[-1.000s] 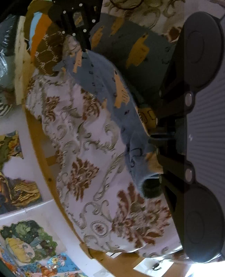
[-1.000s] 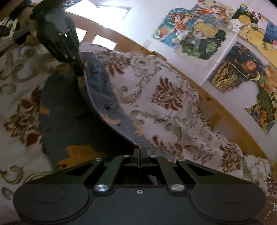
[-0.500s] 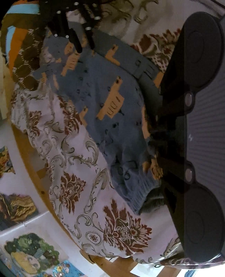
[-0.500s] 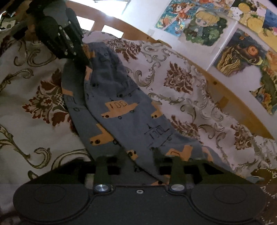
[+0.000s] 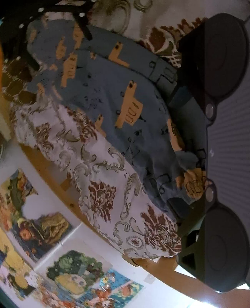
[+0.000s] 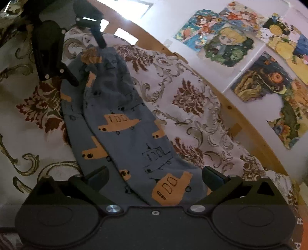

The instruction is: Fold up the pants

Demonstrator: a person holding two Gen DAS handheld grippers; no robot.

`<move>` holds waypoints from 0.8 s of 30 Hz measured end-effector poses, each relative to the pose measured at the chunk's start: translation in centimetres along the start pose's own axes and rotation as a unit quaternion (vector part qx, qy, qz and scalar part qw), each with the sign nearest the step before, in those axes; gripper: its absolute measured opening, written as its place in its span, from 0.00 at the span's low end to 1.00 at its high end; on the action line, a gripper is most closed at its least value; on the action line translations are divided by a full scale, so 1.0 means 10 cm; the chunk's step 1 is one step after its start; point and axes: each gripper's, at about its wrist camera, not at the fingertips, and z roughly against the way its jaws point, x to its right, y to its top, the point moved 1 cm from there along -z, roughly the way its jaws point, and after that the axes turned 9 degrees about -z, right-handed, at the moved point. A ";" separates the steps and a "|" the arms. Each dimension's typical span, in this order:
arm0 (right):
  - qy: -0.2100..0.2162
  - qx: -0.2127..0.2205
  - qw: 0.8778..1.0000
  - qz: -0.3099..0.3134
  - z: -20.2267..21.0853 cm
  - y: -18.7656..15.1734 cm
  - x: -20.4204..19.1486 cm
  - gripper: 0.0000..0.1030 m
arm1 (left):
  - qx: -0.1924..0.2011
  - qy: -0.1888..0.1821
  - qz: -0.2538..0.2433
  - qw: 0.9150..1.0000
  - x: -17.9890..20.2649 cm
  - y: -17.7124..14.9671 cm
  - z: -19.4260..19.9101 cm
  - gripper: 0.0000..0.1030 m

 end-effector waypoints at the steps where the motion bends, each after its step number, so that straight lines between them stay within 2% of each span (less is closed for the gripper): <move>1: 0.001 -0.002 1.000 0.003 -0.02 0.00 -0.01 0.97 | -0.002 -0.006 -0.010 1.000 0.01 0.00 -0.03 0.99; 4: 0.003 -0.013 1.000 0.015 -0.11 -0.02 -0.03 0.88 | -0.011 -0.026 -0.050 0.998 0.07 0.01 -0.11 0.92; 7: 0.000 -0.023 0.999 0.032 -0.17 -0.06 -0.04 0.74 | -0.014 -0.034 -0.093 0.995 0.17 0.01 -0.18 0.79; 10: 0.004 -0.029 0.999 0.042 -0.19 -0.09 -0.05 0.55 | -0.014 -0.038 -0.118 0.992 0.21 0.00 -0.22 0.59; 12: 0.011 -0.033 0.998 0.046 -0.20 -0.10 -0.06 0.31 | -0.013 -0.038 -0.134 0.990 0.22 0.00 -0.23 0.42; 13: 0.013 -0.034 0.998 0.049 -0.21 -0.11 -0.07 0.27 | -0.012 -0.040 -0.140 0.989 0.23 0.00 -0.23 0.37; 15: 0.016 -0.033 0.998 0.050 -0.20 -0.11 -0.09 0.03 | -0.015 -0.051 -0.144 0.988 0.23 0.00 -0.25 0.20; 18: 0.019 -0.027 0.998 0.048 -0.16 -0.09 -0.09 0.00 | -0.015 -0.059 -0.144 0.988 0.22 -0.01 -0.24 0.07; 24: 0.022 -0.018 0.999 0.041 0.00 -0.08 -0.06 0.00 | -0.004 -0.055 -0.127 0.990 0.15 -0.02 -0.16 0.03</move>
